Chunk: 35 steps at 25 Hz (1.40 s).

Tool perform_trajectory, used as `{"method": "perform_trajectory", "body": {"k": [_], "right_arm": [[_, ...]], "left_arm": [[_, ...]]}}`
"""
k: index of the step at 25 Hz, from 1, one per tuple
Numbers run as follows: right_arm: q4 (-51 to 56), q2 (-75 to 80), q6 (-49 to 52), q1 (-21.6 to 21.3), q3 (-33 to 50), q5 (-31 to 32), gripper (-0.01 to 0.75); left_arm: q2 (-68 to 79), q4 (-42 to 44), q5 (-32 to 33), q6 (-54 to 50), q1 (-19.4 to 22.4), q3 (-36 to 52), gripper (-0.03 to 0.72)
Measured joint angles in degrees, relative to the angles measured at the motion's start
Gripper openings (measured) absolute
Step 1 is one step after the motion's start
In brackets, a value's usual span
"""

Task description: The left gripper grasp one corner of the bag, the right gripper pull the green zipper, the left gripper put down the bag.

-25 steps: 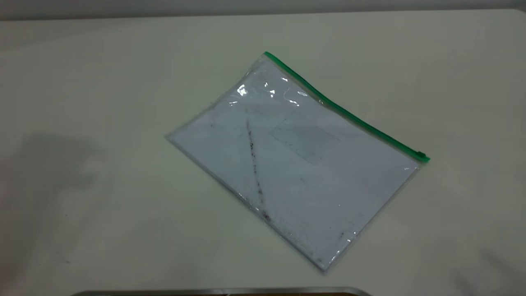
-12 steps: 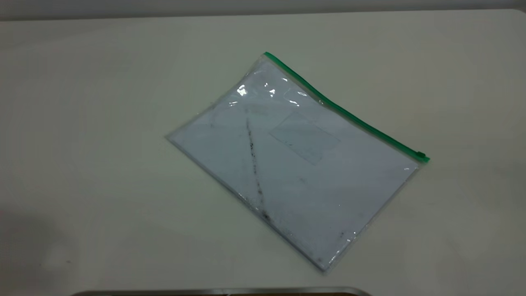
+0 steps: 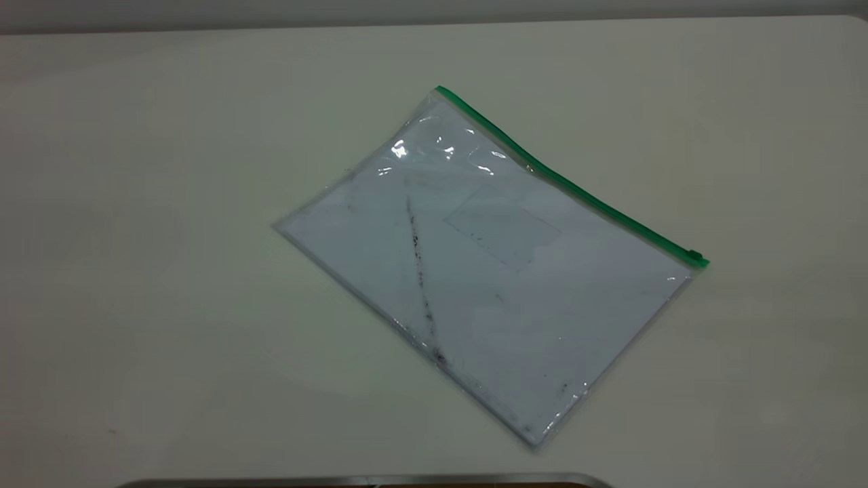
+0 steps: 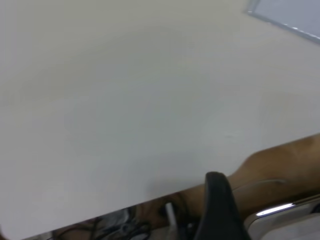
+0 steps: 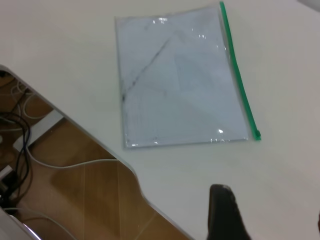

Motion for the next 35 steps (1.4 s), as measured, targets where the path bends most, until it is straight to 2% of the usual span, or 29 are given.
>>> {"method": "perform_trajectory", "body": {"k": [6,13,22,35], "right_arm": [[-0.1,-0.2,0.1,0.0,0.1,0.1,0.477],[-0.1,-0.2,0.3,0.0,0.1,0.1,0.477],[-0.1,-0.2,0.3,0.0,0.1,0.1,0.474],[-0.1,-0.2,0.3,0.0,0.1,0.1,0.456]], "left_arm": [[-14.5,-6.5,0.0,4.5,0.0,7.3,0.563],[-25.8,-7.1,-0.1,5.8,0.0,12.8,0.563],[-27.5,-6.8,-1.3,2.8,0.0,17.1,0.563],[-27.5,-6.8,-1.7,2.3,0.0,17.2,0.563]]}}
